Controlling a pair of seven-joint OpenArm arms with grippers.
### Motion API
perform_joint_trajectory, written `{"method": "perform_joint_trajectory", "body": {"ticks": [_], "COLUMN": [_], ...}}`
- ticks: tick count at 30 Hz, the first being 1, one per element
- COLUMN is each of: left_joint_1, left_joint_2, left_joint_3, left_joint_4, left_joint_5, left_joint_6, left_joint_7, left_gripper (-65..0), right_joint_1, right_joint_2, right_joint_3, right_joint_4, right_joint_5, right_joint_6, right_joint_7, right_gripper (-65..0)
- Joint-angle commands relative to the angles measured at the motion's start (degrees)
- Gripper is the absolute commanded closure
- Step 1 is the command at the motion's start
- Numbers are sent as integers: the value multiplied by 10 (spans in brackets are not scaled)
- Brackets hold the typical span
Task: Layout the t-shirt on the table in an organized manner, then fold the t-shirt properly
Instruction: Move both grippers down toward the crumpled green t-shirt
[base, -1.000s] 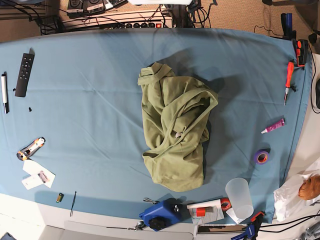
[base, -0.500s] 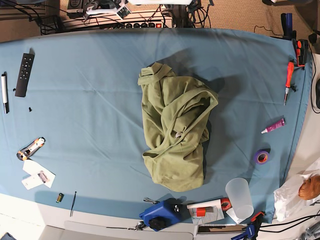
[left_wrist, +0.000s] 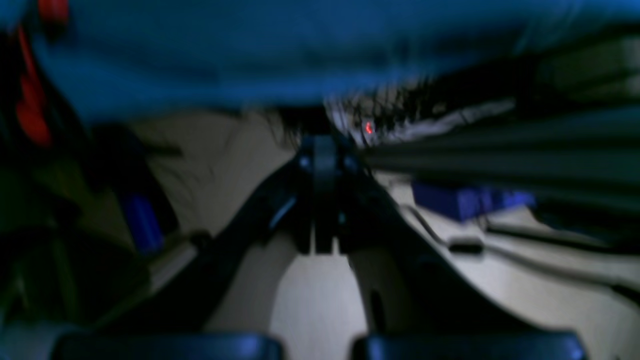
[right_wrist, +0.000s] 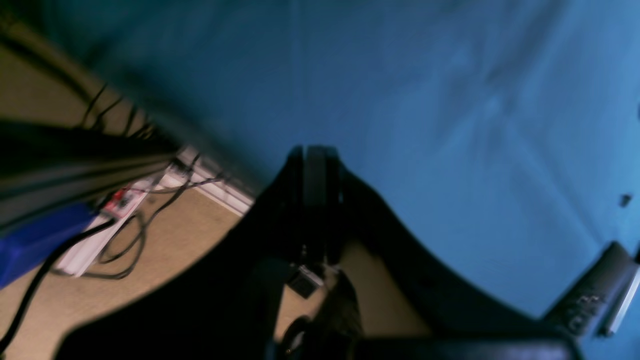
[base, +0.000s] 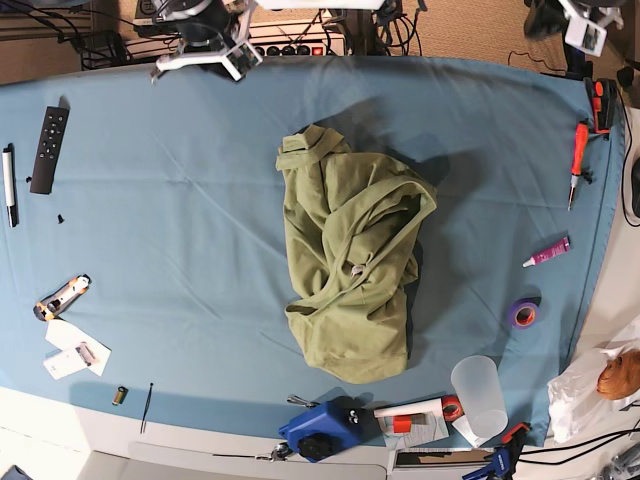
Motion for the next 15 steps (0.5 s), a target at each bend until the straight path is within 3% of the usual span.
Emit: {"method": "perform_joint_trajectory", "body": {"ticks": [1, 7, 10, 15], "left_joint_1": [-2, -72, -101, -151], "left_joint_2": [-3, -3, -3, -3], "left_joint_3": [-4, -4, -4, -4], "left_joint_4": [10, 11, 11, 11], "left_joint_5": [-7, -7, -7, -7], "left_joint_6": [-2, -2, -2, -1], "left_joint_7": [-11, -14, -42, -75], "left_gripper": [0, 0, 0, -136], "right_joint_1": [6, 35, 36, 36], "right_joint_2": [4, 3, 3, 3], "right_joint_3": [1, 1, 1, 1], "right_joint_4": [10, 10, 10, 10], "right_joint_5": [-16, -83, -107, -141], "right_joint_6": [-6, -6, -7, -7], "right_joint_7": [10, 10, 10, 15], "right_gripper": [0, 0, 0, 0]}}
